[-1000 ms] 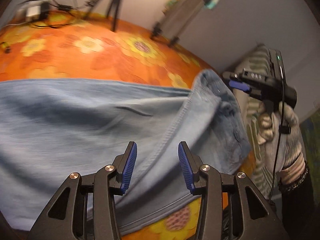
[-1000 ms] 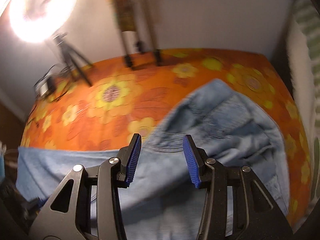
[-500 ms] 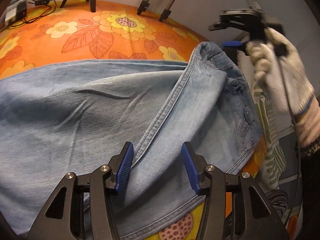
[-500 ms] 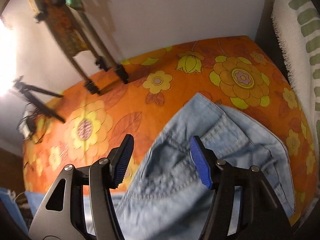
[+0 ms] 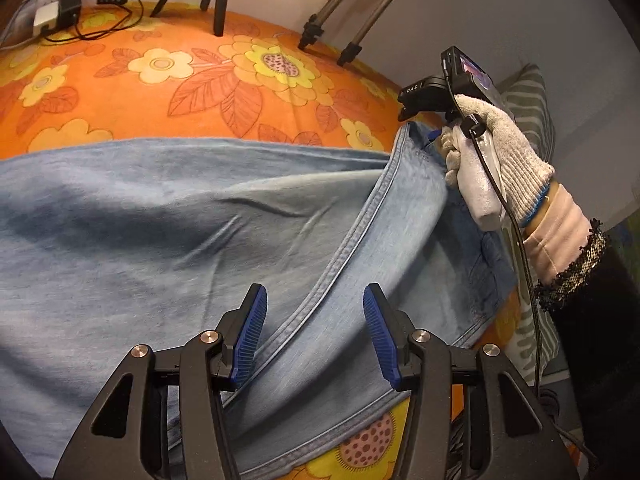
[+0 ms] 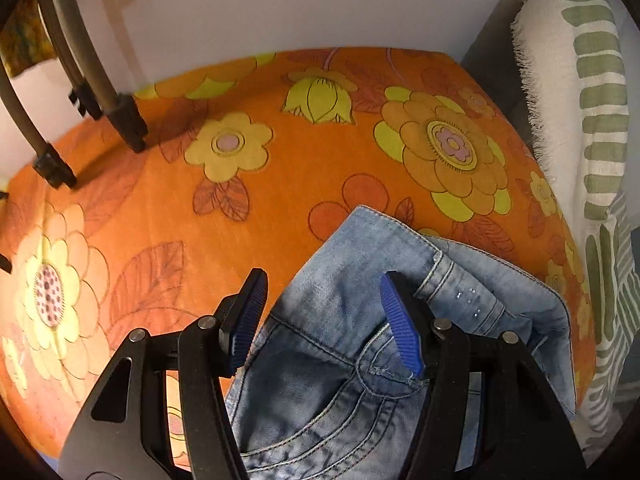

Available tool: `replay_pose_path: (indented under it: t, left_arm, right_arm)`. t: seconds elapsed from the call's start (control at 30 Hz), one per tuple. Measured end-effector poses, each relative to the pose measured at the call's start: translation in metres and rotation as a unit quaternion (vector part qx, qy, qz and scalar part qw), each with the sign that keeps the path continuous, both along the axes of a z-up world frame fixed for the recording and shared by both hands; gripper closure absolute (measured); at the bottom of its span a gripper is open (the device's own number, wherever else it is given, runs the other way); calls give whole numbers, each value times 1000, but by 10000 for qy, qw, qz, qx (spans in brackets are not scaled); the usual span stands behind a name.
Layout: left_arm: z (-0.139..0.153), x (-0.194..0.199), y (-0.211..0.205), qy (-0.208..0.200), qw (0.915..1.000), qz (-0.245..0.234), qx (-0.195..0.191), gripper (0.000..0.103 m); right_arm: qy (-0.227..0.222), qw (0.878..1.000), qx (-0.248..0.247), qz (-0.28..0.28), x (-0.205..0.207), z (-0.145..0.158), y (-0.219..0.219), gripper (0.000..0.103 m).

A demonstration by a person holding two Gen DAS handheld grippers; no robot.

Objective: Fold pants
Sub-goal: 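Grasp the waistband with the right tool and lift it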

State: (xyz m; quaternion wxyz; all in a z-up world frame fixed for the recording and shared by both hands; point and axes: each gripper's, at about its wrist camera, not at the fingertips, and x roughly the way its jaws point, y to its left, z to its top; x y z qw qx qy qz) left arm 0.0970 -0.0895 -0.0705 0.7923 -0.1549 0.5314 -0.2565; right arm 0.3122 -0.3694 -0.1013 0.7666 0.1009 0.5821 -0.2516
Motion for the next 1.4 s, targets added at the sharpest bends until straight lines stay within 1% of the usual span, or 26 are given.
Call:
replay_pose_path:
  t: [0.03,0.07,0.1,0.17,0.27,0.37,0.5,0.57,0.63,0.7,0.73,0.83,0.9,1.0,1.03,1.13,1.2,1.27,1.3,1.33,1.4]
  left_arm:
    - [-2,-1,0,52,10000,-62,28,54]
    - [-3,-1,1,81,9999,-93,51,54]
    - [-6,-2,0,98,9998,-120,89,54]
    - [-9,-5,0,133,9996,-179,157,54]
    - [-9,-7,1,140,9995,-197,191,54]
    - [-8,-6,4,176,9996,-160,117,54]
    - [-10,-6,14,283,9996,-49,-12,54]
    - [-12,-6,23,398,9990,67,-200,54]
    - [-10,-8,29,421,9985,130,-339,54]
    - [-2,-9,33,282,9988,166,-365,54]
    - [2,-10,33,191,9991,159,-334,54]
    - [9,-10,30,68,9994,81,-342,54]
    - [11,-11,25,32,9994,-12,-339,54]
    - [9,-14,15,1,9994,-221,-264,54]
    - [7,-16,10,5,9993,-306,-224,54]
    - [2,-20,3,45,9988,-453,-152,54]
    - [-2,-23,-1,75,9984,-555,-88,54]
    - [-6,-27,-6,101,9979,-638,4,54]
    - [-9,-28,-8,116,9976,-682,65,54]
    - [-11,-29,-10,137,9973,-719,101,54]
    - [-15,-31,-13,153,9967,-788,149,54]
  right_arm:
    - [51,10000,-9,49,0,-3,0,45]
    - [69,10000,-18,63,0,-5,1,55]
    - [63,9999,40,73,-3,-7,0,59]
    - [6,9998,189,53,-8,-8,-3,75]
    - [-204,9992,336,103,-20,3,-7,86]
    - [-452,9979,454,129,-33,19,-14,89]
    - [-839,9948,554,167,-58,49,-20,89]
    - [-1106,9922,452,356,-74,68,-18,89]
    - [-1365,9887,387,486,-97,86,-18,89]
    - [-1639,9843,484,448,-130,100,-27,90]
    - [-1700,9832,525,398,-140,103,-31,90]
    - [-1988,9778,649,153,-192,108,-54,90]
    - [-2299,9678,1023,1,-221,107,-71,90]
    - [-2554,9566,1381,-246,-263,95,-94,89]
    - [-2574,9547,1467,-277,-274,90,-99,89]
    - [-2303,9568,1749,-287,-303,63,-108,87]
    - [-2172,9552,1969,-390,-316,48,-115,81]
    - [-2101,9505,2233,-496,-330,37,-125,78]
    - [-2140,9465,2356,-526,-335,34,-129,77]
    - [-2210,9419,2472,-541,-340,33,-133,73]
    - [-2309,9380,2511,-619,-349,35,-143,63]
